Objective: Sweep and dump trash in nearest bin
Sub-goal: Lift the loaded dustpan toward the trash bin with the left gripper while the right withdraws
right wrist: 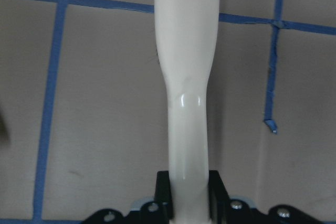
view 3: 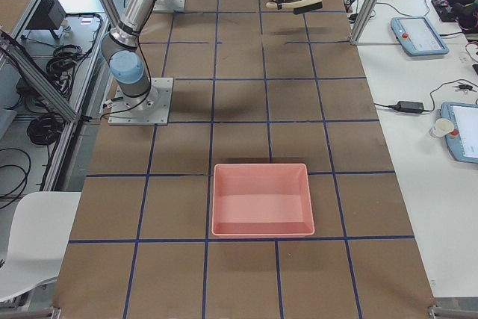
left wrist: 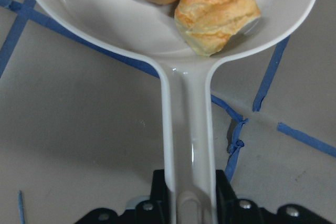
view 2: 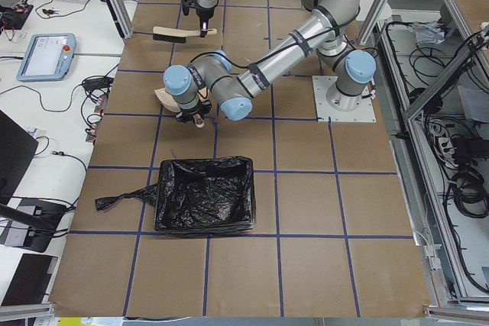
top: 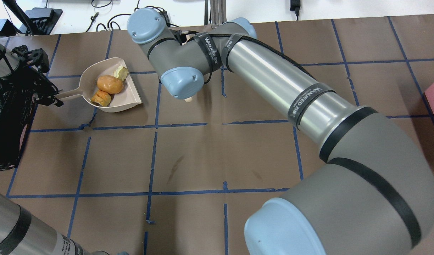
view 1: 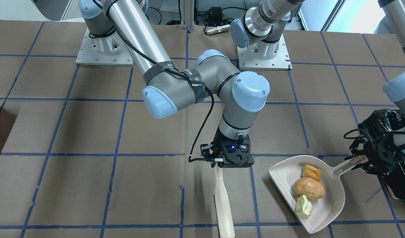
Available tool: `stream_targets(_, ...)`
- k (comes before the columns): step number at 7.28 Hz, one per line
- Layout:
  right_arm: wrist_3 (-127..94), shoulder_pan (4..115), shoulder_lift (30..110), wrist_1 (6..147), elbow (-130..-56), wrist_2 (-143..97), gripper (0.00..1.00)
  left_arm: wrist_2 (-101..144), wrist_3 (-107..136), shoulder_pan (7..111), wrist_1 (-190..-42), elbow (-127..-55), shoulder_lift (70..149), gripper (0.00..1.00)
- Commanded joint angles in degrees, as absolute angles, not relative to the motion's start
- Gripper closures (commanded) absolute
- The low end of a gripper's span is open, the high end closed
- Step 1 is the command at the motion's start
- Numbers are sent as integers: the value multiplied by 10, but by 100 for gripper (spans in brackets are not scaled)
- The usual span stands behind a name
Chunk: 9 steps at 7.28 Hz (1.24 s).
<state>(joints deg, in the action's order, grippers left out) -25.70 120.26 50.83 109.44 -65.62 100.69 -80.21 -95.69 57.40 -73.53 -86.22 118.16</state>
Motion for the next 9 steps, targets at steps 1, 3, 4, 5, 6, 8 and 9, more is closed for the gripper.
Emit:
stream_targets(1,-254,1184,602,1028,-746,984,92,-760,-923,533,-744,-864,1145,97)
stream_targets(3,-262,1186,700,1018,-861,952,92,-752,-901,512,-765,-864,1094,97)
stream_targets(4,-263,1186,751,1016,-909,948,92,-723,-897,458,-775,-858,1088,97)
stream_targets(5,-263,1186,791,1018,-958,945,92,-714,-908,410,-790,-856,1087,97)
stream_targets(6,-263,1193,828,1017,-1002,943,92,-715,-909,376,-808,-846,1087,97)
stream_targets(8,-266,1208,903,1022,-1089,919,92,-720,-926,311,-821,-838,1067,97)
stream_targets(9,-285,1221,920,1038,-1125,905,92,-768,-944,265,-842,-838,1057,97)
